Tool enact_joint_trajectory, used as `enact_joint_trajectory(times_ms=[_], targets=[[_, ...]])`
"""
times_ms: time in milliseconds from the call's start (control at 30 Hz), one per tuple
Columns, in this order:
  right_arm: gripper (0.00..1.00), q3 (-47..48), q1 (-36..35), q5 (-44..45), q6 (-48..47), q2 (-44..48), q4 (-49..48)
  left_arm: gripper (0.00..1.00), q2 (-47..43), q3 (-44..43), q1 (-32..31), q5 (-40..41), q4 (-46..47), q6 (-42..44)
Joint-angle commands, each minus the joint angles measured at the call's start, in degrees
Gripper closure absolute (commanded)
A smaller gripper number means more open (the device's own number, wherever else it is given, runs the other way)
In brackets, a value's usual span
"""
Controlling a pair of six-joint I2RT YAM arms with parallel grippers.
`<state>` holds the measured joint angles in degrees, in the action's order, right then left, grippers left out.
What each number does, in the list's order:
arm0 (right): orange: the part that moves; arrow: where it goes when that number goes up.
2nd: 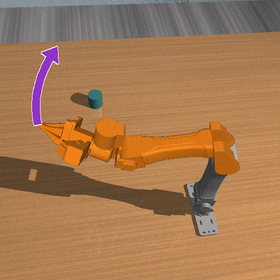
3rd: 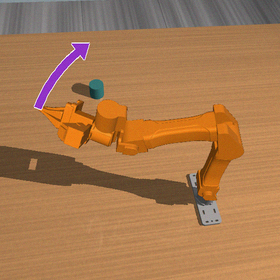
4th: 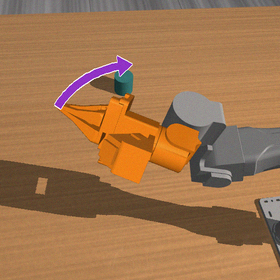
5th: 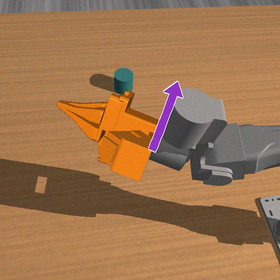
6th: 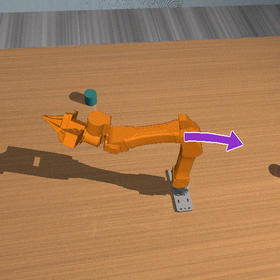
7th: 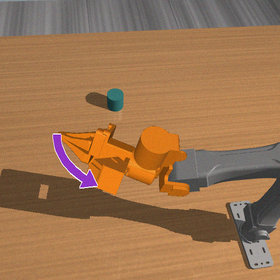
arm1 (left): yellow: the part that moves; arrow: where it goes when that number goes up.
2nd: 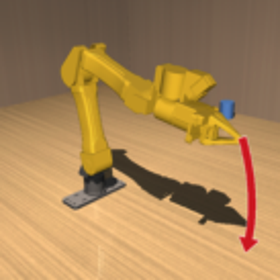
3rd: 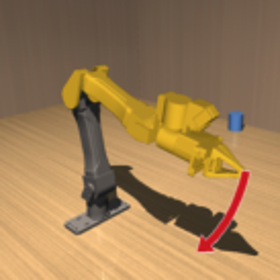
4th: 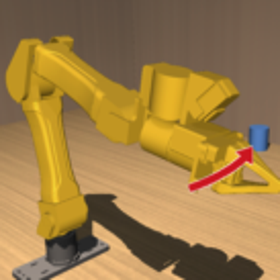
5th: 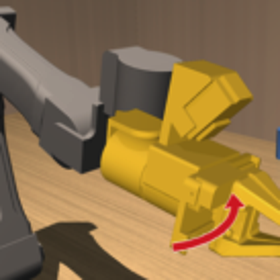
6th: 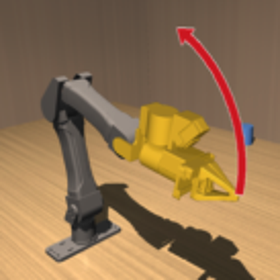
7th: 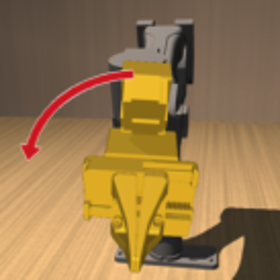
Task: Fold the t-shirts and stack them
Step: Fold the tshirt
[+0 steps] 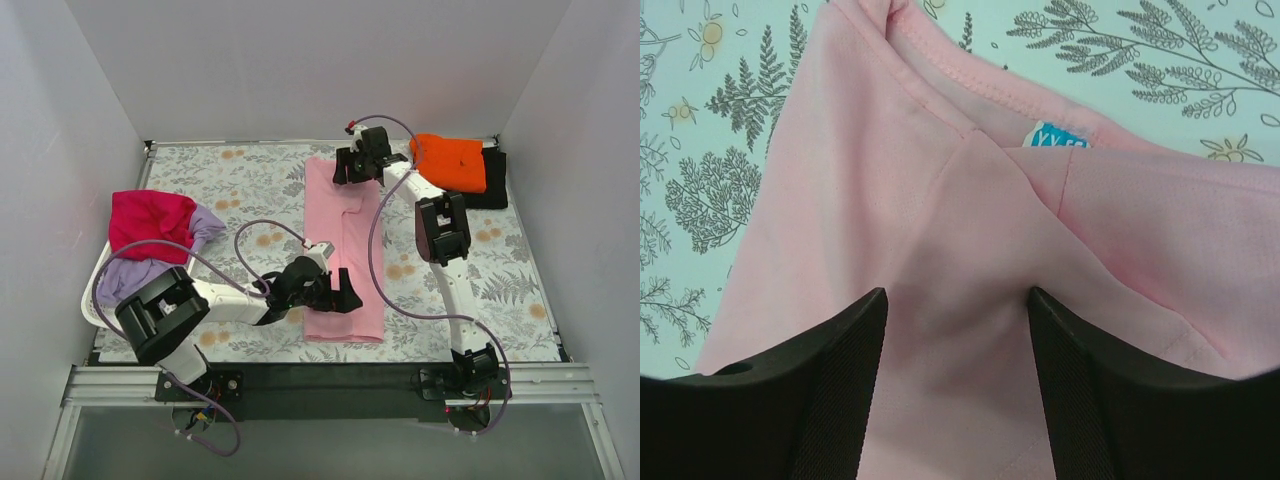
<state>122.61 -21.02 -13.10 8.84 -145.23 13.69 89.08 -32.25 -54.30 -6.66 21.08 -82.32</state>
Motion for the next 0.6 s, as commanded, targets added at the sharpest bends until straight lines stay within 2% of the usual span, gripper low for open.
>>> enact_joint_trajectory(times_ms=[0, 267, 433, 567], targets=[[0.46, 4.3, 0.27, -2.54, -0.23, -3.3, 3.62, 0.17, 3.29, -1.58, -0.54, 2.87, -3.24, 0.32], [0.4, 6.5, 0.8, -7.99, -3.65, -0.68, 1.87, 0.16, -1.61, -5.97, -0.63, 13.06, -8.86, 3.92], [0.38, 3.71, 1.24, -5.28, -5.67, 9.77, 1.42, 0.15, -6.45, -10.9, -0.54, 16.32, -11.94, 9.89], [0.38, -7.27, 1.24, -2.02, -6.29, 22.59, 0.28, 0.14, -12.34, -11.08, -0.54, 16.59, -11.94, 12.01]])
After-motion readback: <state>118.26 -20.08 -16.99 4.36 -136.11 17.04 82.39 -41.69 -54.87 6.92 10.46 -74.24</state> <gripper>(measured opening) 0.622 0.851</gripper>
